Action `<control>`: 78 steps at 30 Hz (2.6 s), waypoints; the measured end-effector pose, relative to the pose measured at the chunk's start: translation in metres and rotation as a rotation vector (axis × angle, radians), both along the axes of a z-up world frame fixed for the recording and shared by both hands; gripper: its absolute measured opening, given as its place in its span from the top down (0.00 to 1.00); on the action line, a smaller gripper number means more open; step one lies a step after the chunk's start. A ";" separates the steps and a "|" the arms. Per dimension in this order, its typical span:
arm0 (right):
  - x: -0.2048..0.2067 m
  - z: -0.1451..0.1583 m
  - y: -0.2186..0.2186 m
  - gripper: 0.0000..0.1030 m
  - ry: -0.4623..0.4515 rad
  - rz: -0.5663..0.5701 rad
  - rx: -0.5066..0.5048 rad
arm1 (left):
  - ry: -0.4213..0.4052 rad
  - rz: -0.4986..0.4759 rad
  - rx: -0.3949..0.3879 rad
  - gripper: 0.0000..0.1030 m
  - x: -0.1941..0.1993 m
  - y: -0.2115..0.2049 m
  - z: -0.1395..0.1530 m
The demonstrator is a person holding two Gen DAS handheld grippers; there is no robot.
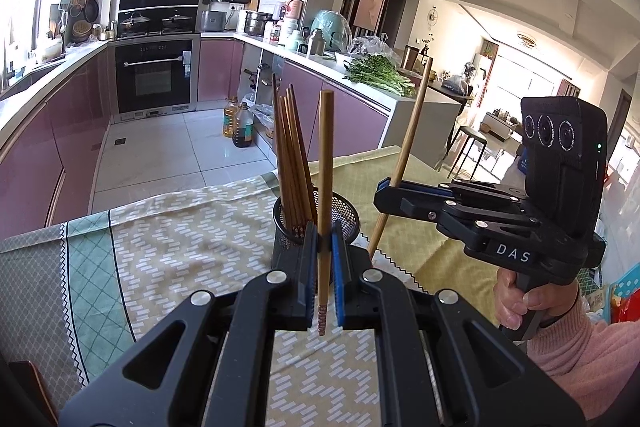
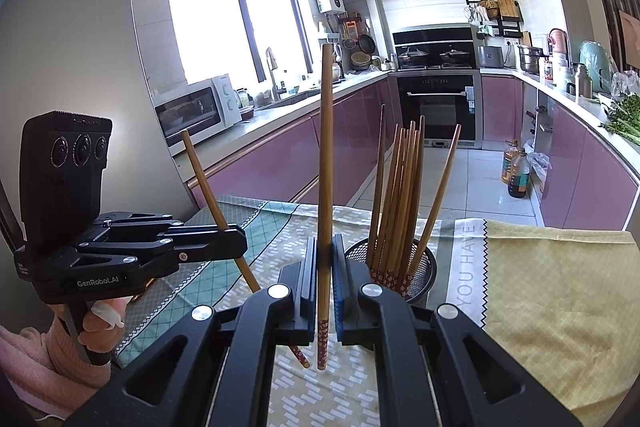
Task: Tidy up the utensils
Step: 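Lower the left tool's chopstick over the mesh cup while the right tool lowers its own, then push the left tool's chopstick down into the cup while the right tool inserts its own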
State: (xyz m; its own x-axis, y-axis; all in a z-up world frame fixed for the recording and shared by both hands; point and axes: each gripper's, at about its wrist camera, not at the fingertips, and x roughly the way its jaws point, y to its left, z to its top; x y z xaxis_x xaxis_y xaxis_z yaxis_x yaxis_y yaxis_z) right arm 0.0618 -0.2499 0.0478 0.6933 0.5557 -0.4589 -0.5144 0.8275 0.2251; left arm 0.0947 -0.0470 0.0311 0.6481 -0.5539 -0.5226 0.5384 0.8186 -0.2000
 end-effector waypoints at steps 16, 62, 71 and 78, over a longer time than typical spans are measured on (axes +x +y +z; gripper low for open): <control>0.006 0.006 0.002 0.94 -0.014 -0.001 -0.005 | -0.021 -0.003 0.004 0.93 0.003 -0.006 0.011; 0.006 0.020 0.001 0.94 -0.071 0.015 -0.002 | -0.129 -0.002 0.018 0.93 0.004 -0.016 0.039; 0.006 0.023 -0.001 0.94 -0.077 0.018 0.007 | -0.147 0.002 0.009 0.93 0.004 -0.017 0.042; 0.007 0.027 0.000 0.94 -0.084 0.017 0.010 | -0.166 -0.002 0.001 0.93 0.001 -0.018 0.044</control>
